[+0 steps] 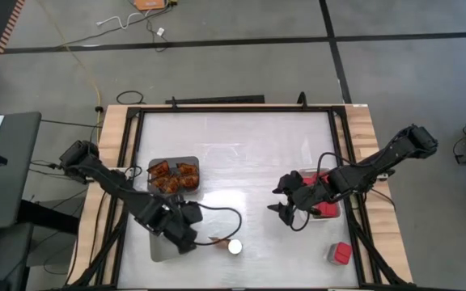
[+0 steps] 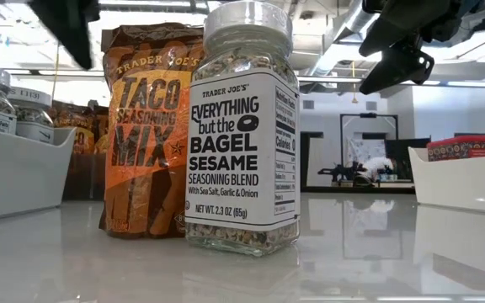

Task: Sort spices by type
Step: Put the orange spice pack into the black bin, then put the white spice bottle into the gray bin

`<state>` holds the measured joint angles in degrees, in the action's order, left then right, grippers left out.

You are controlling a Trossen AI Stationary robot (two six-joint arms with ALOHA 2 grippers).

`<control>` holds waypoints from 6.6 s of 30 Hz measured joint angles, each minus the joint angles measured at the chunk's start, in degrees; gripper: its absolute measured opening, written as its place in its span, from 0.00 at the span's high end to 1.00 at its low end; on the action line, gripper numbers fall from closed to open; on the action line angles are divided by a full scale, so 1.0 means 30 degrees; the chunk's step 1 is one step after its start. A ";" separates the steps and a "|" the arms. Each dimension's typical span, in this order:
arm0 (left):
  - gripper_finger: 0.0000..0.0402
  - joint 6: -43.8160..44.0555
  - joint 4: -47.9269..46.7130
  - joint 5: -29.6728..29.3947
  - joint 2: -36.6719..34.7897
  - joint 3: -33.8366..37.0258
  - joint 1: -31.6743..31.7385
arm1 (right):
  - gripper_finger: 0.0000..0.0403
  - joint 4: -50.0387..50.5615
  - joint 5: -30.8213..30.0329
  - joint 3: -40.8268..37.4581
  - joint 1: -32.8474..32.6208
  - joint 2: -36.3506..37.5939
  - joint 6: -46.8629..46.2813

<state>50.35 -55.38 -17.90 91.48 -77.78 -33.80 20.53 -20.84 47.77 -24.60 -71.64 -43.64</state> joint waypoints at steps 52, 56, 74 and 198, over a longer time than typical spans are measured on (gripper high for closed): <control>1.00 -0.6814 0.3729 0.3409 0.4375 -0.3602 0.2390 | 0.18 0.1568 0.0427 -0.0015 -0.1638 0.0000 0.1053; 1.00 -0.6768 0.2029 0.3254 0.2839 -0.4305 0.3158 | 0.18 0.1412 0.0408 -0.0015 -0.1350 0.0000 0.1224; 1.00 -0.4539 0.0238 0.0792 -0.7473 0.4027 0.5453 | 0.18 0.1596 0.0408 -0.0015 -0.0299 0.0000 0.1532; 0.15 -0.8053 0.8889 0.3459 0.4510 -0.3876 0.5659 | 0.18 0.6560 0.1036 0.0000 -0.1671 0.0044 -0.1293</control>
<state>26.19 -28.71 -7.52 105.01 -89.41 -16.82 40.21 -17.73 47.77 -29.61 -71.50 -47.52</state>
